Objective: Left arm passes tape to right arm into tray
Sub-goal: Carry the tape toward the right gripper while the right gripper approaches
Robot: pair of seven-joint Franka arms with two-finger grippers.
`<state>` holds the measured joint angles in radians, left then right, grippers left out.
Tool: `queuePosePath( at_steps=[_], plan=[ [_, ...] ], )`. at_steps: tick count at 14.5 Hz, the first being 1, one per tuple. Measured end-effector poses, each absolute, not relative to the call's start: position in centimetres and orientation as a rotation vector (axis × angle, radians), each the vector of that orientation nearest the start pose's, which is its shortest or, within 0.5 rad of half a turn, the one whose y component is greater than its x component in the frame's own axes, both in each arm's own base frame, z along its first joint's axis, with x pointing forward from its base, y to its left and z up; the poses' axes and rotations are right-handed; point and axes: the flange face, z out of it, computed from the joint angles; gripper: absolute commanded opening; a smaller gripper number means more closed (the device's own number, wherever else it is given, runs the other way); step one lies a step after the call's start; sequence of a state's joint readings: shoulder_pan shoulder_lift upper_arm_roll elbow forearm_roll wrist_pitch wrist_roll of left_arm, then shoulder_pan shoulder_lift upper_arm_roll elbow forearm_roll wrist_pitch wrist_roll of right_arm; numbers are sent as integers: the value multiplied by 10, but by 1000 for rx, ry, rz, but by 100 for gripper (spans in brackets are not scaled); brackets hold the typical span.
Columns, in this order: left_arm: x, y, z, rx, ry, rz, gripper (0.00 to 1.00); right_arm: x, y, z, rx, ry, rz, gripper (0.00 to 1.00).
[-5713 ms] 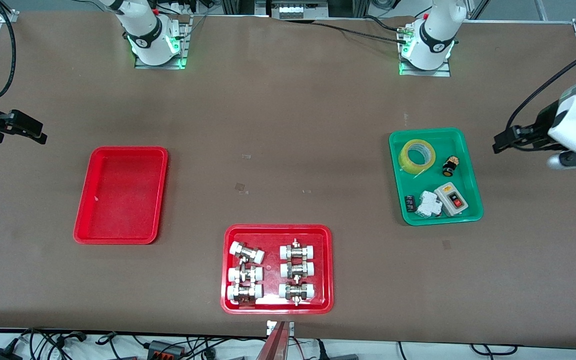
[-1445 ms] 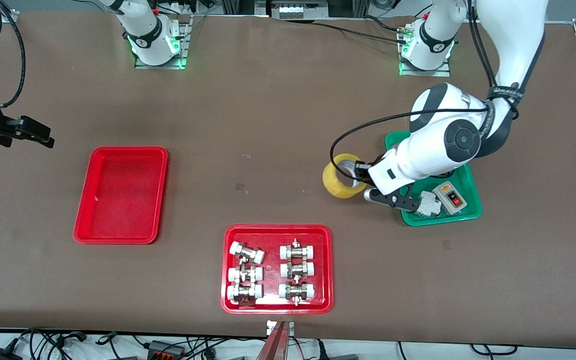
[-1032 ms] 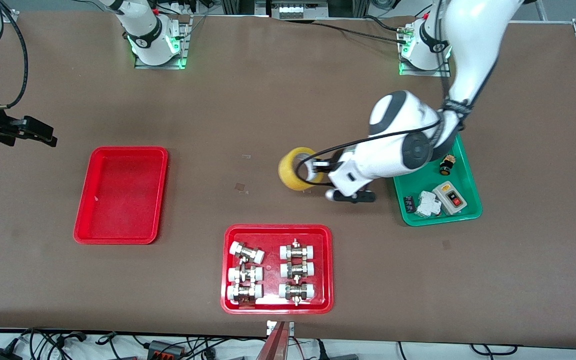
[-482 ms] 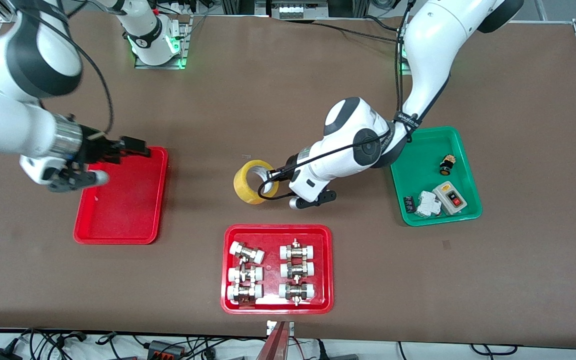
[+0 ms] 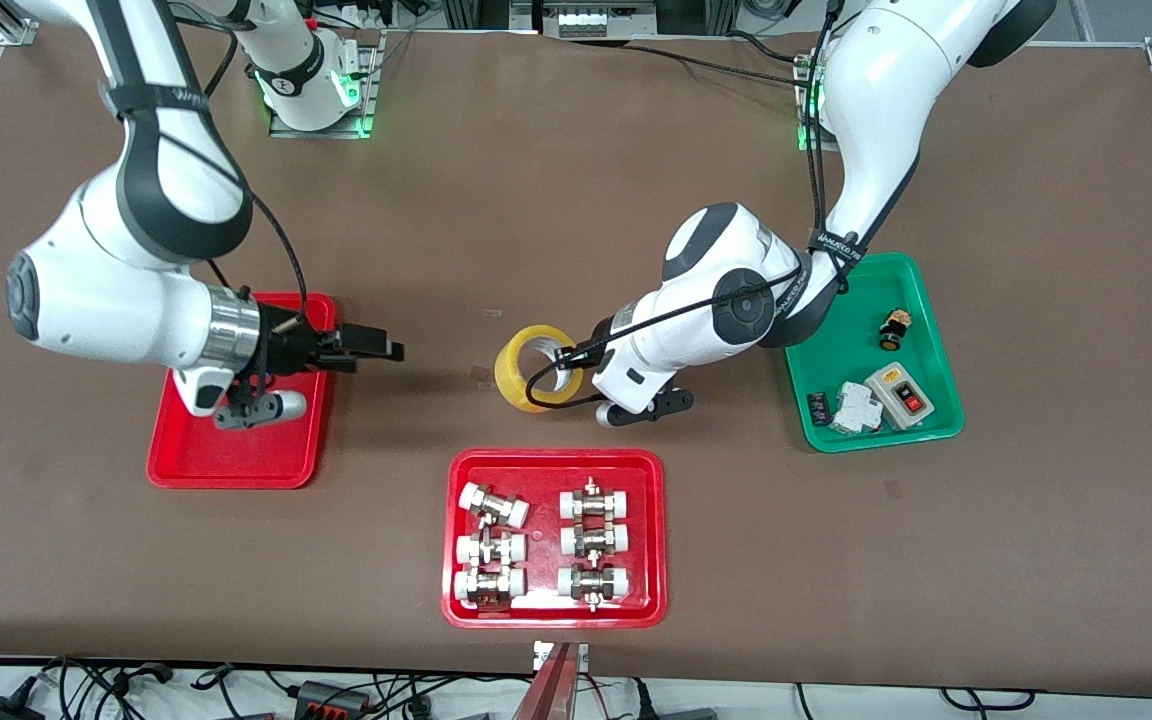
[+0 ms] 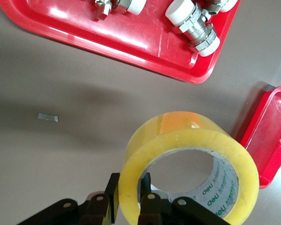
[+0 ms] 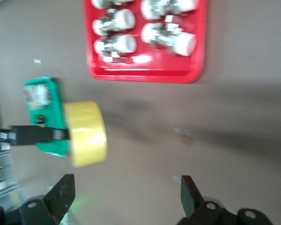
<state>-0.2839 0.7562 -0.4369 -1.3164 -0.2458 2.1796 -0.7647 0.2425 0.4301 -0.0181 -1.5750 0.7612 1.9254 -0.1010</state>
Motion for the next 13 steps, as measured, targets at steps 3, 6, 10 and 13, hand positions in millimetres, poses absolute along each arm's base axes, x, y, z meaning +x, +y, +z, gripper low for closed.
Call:
queuePosePath(
  at_steps=[3, 6, 10, 13],
  plan=[
    [611, -442, 338, -3552, -518, 368, 0, 663, 214, 364, -2284, -5, 154, 100],
    [609, -446, 335, -3542, -473, 330, 0, 671, 229, 333, -2232, 33, 158, 100],
    [610, -455, 334, -3584, -490, 247, 0, 676, 250, 314, -2216, 30, 170, 100],
    [612, -457, 327, -3592, -490, 202, 0, 675, 263, 301, -2171, 52, 197, 100]
  ],
)
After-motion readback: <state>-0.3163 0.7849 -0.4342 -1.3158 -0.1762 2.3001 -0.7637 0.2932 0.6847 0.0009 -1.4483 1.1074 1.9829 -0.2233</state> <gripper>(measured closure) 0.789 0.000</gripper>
